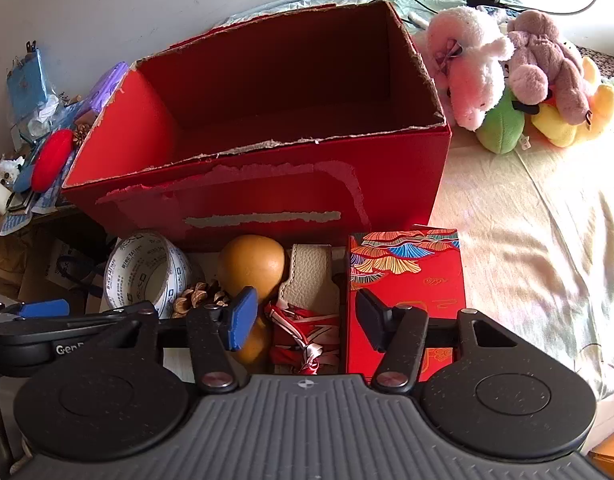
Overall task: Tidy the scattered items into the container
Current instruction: 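Reach the right gripper to the clear tape roll and close on its rim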
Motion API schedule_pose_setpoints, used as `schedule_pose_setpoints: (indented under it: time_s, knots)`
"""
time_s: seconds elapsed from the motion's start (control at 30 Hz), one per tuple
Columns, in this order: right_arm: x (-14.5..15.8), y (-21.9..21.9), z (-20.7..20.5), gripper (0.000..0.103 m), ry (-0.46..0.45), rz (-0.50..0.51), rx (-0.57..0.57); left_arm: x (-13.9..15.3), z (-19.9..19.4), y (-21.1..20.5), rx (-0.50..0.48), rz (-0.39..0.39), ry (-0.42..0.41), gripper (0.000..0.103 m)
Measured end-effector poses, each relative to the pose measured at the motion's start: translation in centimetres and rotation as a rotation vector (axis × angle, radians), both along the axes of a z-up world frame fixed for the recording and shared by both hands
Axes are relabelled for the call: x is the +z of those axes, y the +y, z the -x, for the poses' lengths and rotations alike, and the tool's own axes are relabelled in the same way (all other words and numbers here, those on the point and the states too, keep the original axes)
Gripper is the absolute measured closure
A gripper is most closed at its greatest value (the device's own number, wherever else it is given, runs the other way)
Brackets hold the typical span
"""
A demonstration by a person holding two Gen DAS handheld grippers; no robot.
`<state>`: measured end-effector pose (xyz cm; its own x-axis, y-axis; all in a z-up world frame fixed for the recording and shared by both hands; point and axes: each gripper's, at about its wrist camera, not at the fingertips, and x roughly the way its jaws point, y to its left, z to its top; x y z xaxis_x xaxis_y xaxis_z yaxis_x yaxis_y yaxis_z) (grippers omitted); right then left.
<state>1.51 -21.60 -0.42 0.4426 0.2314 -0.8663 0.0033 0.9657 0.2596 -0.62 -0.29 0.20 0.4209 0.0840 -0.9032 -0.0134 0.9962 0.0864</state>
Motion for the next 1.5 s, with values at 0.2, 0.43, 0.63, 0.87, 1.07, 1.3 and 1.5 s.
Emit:
schedule_pose_setpoints:
  time_s: [0.2,0.43,0.63,0.87,1.07,1.3,1.5]
  knots:
    - [-0.2,0.2,0.2,0.047,0.005,-0.024,0.021,0.3,0.6,0.4,0.019,0.018,-0.018,0.005]
    - [-0.8,0.0,0.9,0.052,0.016,-0.047,0.022,0.2,0.5,0.1,0.015,0.009,-0.008,0.005]
    - [-0.8,-0.3,0.9,0.054,0.025,-0.053,0.018,0.4,0.5,0.5,0.01,0.033,-0.009,0.009]
    - [-0.6,-0.3,0.6,0.058,-0.018,-0.069,0.039,1.0,-0.3,4.1,0.063,0.125,-0.043,0.016]
    - [0.5,3.0,-0.9,0.058,-0.108,-0.073,0.144,-0.9,-1.9,4.5,0.063,0.113,0.004,0.043]
    - [0.6,8.3,-1.7,0.058,-0.109,-0.068,0.216,-2.0,-3.2,4.6,0.058,0.102,0.014,0.048]
    - [-0.7,10.5,-2.8,0.061,-0.07,-0.061,0.235,-3.6,-4.2,5.0,0.055,0.158,0.09,0.073]
